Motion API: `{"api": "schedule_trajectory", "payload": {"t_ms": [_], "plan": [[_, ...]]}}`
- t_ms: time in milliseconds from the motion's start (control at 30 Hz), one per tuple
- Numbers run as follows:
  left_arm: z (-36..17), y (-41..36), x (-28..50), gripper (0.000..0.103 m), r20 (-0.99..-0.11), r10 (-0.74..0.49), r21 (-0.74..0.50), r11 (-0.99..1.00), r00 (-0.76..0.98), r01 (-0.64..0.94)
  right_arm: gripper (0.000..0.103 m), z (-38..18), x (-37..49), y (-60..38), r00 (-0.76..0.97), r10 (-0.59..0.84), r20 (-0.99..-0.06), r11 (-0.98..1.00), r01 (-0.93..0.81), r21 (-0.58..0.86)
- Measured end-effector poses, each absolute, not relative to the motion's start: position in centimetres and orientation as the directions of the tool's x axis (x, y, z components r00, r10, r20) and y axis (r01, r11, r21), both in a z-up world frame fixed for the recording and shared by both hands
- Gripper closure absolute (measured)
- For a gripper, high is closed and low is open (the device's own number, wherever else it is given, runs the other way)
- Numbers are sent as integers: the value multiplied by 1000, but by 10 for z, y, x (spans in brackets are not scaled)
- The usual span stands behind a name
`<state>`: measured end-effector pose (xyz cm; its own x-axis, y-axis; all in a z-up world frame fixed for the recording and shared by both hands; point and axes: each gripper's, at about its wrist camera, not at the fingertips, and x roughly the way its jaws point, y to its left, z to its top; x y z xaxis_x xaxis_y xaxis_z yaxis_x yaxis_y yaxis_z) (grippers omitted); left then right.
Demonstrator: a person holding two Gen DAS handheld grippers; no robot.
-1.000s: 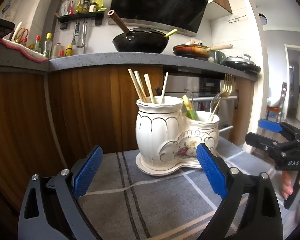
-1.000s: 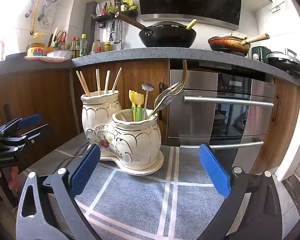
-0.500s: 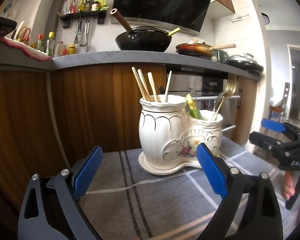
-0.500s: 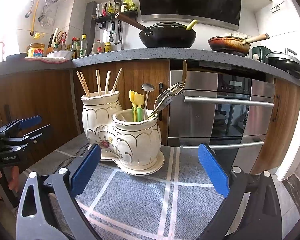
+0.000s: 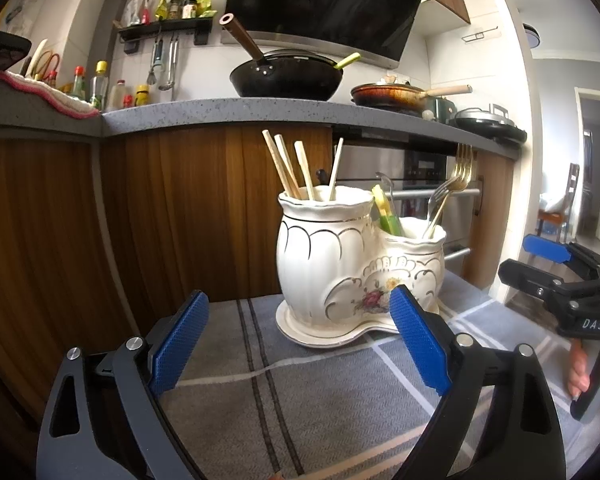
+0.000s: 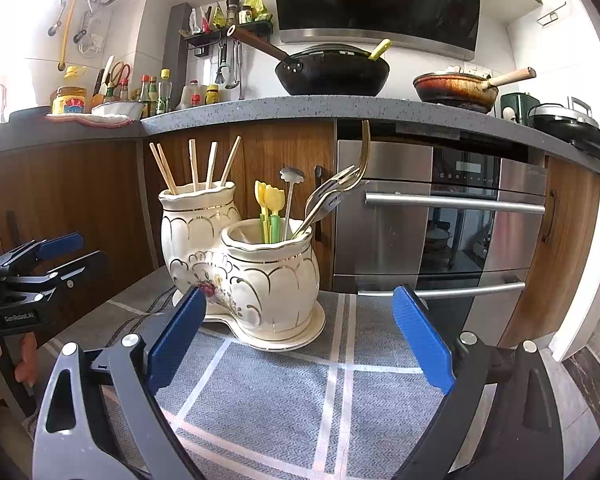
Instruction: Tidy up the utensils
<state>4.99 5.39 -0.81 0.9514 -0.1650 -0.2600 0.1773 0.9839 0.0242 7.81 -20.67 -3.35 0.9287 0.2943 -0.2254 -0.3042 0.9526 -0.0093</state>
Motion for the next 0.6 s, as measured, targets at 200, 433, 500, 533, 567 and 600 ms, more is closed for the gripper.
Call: {"api": "schedule_trajectory", "payload": {"t_ms": [200,433,500,533,567,600], "plan": [[-7,55,48,12,-264,-168,25,983,950,181,10,-35,80,-203,924,303,-234,950,-313,-9],[-7,56,46,12,-257,-150,27,986,955,162,10,-36,76,-202,925,302,-229,950,-313,-11],[-7,56,47,12,-265,-157,23,985,951,169,10,-36,76,-203,926,302,-227,950,-313,-10],[-7,55,48,12,-267,-164,24,984,950,177,10,-36,76,-202,926,302,-228,950,-312,-11],[-7,54,48,12,-268,-167,25,983,949,180,10,-36,76,-203,926,302,-227,950,-313,-10],[-7,54,49,12,-268,-168,25,983,949,181,10,-36,76,-203,926,301,-227,950,-311,-10]]}}
